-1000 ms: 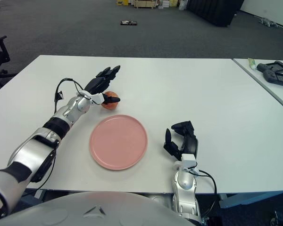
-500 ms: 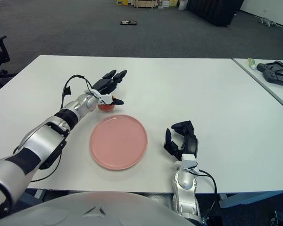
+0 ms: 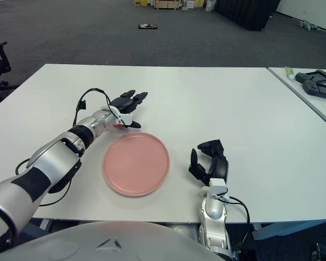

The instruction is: Put the apple into the plate.

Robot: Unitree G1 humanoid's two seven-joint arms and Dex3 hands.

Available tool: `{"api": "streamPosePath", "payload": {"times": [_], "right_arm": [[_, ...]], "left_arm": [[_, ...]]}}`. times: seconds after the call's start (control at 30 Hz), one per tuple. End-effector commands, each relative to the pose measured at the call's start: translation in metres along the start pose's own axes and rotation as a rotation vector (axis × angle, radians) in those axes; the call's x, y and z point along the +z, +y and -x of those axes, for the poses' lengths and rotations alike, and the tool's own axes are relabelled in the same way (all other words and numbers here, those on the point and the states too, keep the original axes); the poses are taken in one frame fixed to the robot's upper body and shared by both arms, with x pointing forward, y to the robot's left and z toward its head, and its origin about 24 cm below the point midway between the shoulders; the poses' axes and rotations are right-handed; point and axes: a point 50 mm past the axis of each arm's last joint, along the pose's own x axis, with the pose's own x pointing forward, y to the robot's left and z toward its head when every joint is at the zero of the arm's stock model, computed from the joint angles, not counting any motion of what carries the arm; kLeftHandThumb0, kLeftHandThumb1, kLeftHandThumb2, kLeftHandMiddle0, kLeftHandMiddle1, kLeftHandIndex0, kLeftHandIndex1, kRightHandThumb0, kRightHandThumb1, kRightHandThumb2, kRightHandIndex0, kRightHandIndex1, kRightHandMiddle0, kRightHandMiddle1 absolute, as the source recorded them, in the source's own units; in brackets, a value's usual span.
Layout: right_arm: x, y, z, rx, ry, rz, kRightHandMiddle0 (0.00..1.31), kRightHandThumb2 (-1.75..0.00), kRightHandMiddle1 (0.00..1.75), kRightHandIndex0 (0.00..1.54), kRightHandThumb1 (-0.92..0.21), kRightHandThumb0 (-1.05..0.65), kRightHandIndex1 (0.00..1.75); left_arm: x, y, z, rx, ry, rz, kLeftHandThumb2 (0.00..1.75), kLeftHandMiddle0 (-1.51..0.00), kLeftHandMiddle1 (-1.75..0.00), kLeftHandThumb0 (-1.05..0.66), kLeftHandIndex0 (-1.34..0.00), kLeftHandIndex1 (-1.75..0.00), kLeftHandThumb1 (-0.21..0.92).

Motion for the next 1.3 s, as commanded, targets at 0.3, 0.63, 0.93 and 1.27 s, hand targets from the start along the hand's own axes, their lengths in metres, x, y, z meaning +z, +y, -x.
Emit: {"api": "streamPosePath", "payload": {"times": [0.3,0.63,0.93,1.27], "right_arm": [[-0.001,-0.006,0.002,-0.027,0.000,0.013,0.36,-0.90,1.75,0.61,-0.65,-0.39,1.53],[0.000,-0.007,0.003,-0.015,-0.008,0.011,0.37,-0.91,1.75,0.63,-0.64,-0.39,1.55],[0.000,-0.008,0.003,-0.010,-0.016,0.007,0.37,-0.91,1.75,0.64,-0.64,-0.39,1.57],[0.001,-0.009,0.003,-0.003,-0.019,0.010,0.38,-0.94,1.75,0.65,-0.62,-0.40,1.59]], "left_arm": [[-0.028,-0.008,0.011,-0.086,0.120,0.025,0.42,0.00,0.00,-0.98,0.00,0.00,0.79],[-0.041,-0.004,0.017,-0.127,0.154,0.093,0.39,0.00,0.00,-0.98,0.00,0.00,0.81],[-0.058,-0.006,0.025,-0.165,0.222,0.084,0.38,0.00,0.00,-0.96,0.00,0.00,0.83],[-0.067,-0.007,0.031,-0.159,0.251,0.082,0.38,0.00,0.00,-0.93,0.00,0.00,0.86]]}}
